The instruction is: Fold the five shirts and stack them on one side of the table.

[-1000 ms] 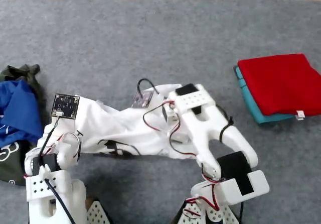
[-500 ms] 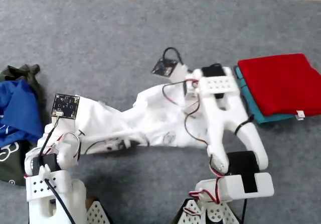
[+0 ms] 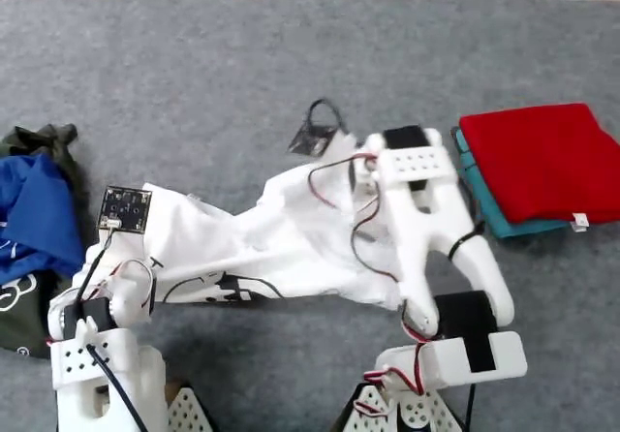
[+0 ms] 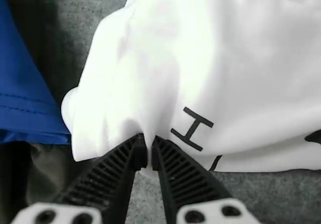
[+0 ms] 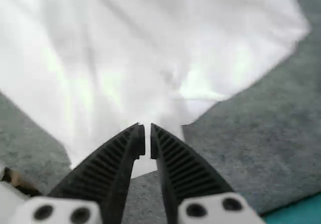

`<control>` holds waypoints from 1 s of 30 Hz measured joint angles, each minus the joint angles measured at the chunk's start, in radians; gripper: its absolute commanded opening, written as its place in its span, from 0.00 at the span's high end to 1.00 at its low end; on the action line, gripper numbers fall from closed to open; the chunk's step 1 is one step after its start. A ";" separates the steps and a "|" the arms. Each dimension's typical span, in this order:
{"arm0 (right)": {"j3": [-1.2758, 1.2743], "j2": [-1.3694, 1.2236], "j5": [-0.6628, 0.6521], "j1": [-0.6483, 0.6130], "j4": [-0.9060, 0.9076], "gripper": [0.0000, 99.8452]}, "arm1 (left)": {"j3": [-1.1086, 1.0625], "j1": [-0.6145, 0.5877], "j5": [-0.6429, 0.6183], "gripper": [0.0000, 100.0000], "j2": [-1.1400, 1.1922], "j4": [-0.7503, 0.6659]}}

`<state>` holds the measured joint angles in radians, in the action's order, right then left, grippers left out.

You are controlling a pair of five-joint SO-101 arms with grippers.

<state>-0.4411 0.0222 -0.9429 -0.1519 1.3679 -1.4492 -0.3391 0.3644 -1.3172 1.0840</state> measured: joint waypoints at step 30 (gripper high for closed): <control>-0.138 -0.161 0.072 -0.144 -0.126 0.82 | 0.000 -0.002 0.000 0.97 0.000 0.000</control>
<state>-0.5792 -0.1389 -0.8707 -0.2961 1.2421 -1.4492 -0.3406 0.3644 -1.3172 1.0840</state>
